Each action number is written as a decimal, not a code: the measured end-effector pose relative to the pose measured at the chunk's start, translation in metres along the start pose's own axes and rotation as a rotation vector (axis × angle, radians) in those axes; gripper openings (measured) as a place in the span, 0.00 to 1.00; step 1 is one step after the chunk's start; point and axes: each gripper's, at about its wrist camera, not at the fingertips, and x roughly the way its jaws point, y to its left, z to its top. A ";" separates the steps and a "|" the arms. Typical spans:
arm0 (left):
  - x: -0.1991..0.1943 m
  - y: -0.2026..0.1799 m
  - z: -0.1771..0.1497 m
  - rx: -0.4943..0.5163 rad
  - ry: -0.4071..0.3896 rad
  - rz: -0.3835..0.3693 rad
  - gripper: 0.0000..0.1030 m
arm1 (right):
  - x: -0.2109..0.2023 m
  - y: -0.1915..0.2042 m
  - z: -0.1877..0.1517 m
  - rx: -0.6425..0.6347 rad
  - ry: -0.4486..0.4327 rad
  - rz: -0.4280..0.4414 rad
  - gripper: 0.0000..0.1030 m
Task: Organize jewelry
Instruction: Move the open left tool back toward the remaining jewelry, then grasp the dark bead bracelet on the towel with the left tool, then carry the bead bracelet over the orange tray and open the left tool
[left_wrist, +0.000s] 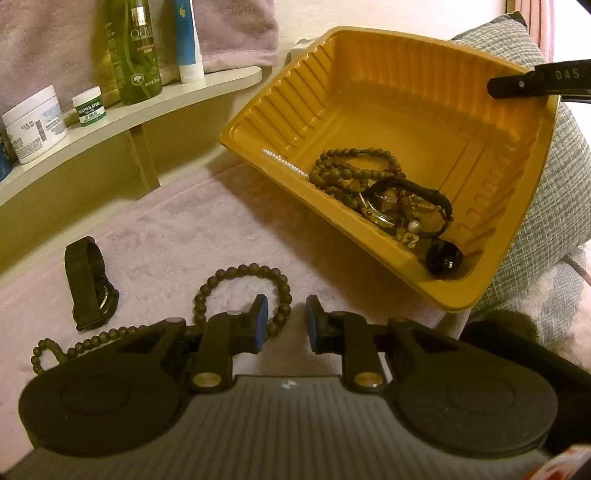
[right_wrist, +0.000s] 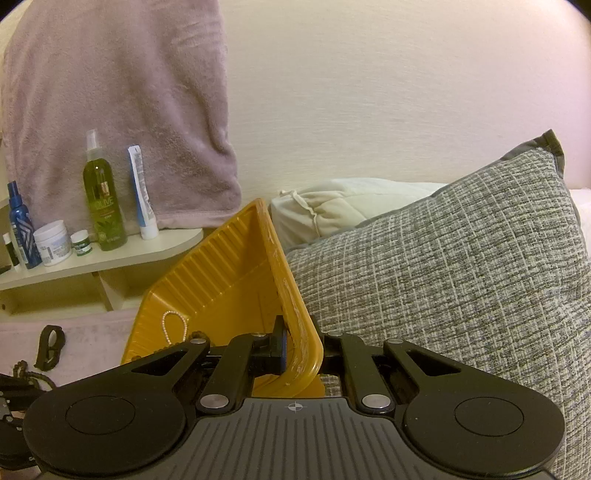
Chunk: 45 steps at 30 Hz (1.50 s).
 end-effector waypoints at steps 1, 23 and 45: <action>0.001 0.001 0.001 -0.005 0.003 0.000 0.17 | 0.000 0.000 0.000 0.000 0.000 0.001 0.09; -0.050 -0.005 0.078 -0.047 -0.171 -0.072 0.06 | 0.000 0.000 -0.001 -0.001 -0.002 0.001 0.09; -0.033 -0.053 0.122 0.002 -0.190 -0.202 0.06 | 0.000 0.001 0.000 0.002 -0.001 0.004 0.09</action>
